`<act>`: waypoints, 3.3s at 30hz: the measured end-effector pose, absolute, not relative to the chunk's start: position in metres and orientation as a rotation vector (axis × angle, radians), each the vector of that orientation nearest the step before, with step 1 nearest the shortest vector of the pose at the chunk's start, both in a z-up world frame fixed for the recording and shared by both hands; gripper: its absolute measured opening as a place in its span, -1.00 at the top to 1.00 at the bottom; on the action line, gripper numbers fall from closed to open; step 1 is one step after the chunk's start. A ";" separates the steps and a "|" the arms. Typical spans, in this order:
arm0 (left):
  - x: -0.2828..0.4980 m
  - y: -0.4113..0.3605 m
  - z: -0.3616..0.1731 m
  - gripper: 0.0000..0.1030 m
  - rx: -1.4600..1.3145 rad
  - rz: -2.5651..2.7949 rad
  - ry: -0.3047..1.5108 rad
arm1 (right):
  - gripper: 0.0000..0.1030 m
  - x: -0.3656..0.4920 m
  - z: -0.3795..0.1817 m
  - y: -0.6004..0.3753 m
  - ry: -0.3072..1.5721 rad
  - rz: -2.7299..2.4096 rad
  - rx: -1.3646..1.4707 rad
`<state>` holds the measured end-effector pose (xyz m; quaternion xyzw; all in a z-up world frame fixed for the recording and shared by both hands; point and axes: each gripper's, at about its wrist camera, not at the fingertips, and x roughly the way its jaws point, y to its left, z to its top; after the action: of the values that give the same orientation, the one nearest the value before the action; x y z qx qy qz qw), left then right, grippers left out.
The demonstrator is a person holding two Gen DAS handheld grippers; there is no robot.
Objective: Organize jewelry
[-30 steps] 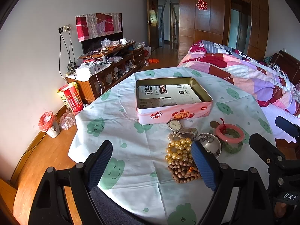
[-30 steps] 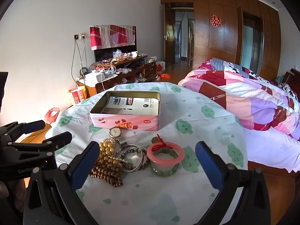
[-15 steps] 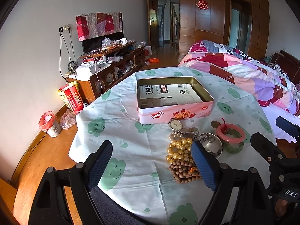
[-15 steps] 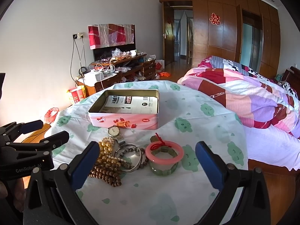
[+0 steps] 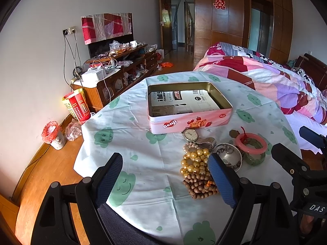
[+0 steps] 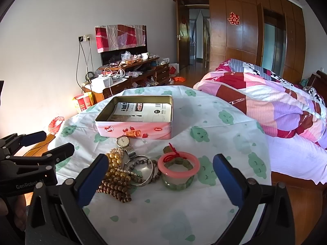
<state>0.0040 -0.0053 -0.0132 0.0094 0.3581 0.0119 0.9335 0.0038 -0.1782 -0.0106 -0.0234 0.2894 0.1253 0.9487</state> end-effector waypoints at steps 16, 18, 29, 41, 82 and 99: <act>0.021 -0.024 -0.046 -0.66 0.017 -0.102 0.818 | -1.00 0.031 -0.040 -0.204 0.620 0.192 -0.055; 0.023 -0.026 -0.051 -0.66 0.007 -0.124 0.837 | -1.00 0.037 -0.045 -0.209 0.648 0.197 -0.035; 0.027 -0.029 -0.068 0.65 -0.080 -0.231 0.918 | -1.00 0.043 -0.058 -0.210 0.695 0.211 -0.023; 0.029 -0.021 -0.050 0.92 -0.040 -0.269 0.827 | -1.00 0.045 -0.054 -0.209 0.682 0.207 -0.027; 0.071 0.002 -0.034 0.96 -0.164 -0.270 0.762 | -0.62 0.091 -0.084 -0.192 0.884 0.351 -0.129; 0.086 0.006 -0.005 0.96 -0.146 -0.272 0.687 | -0.62 0.101 -0.040 -0.186 0.727 0.363 -0.131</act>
<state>0.0861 0.0060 -0.0050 -0.0713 0.3354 -0.1326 0.9300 0.1009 -0.1856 -0.0401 -0.0636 0.3533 0.1765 0.9165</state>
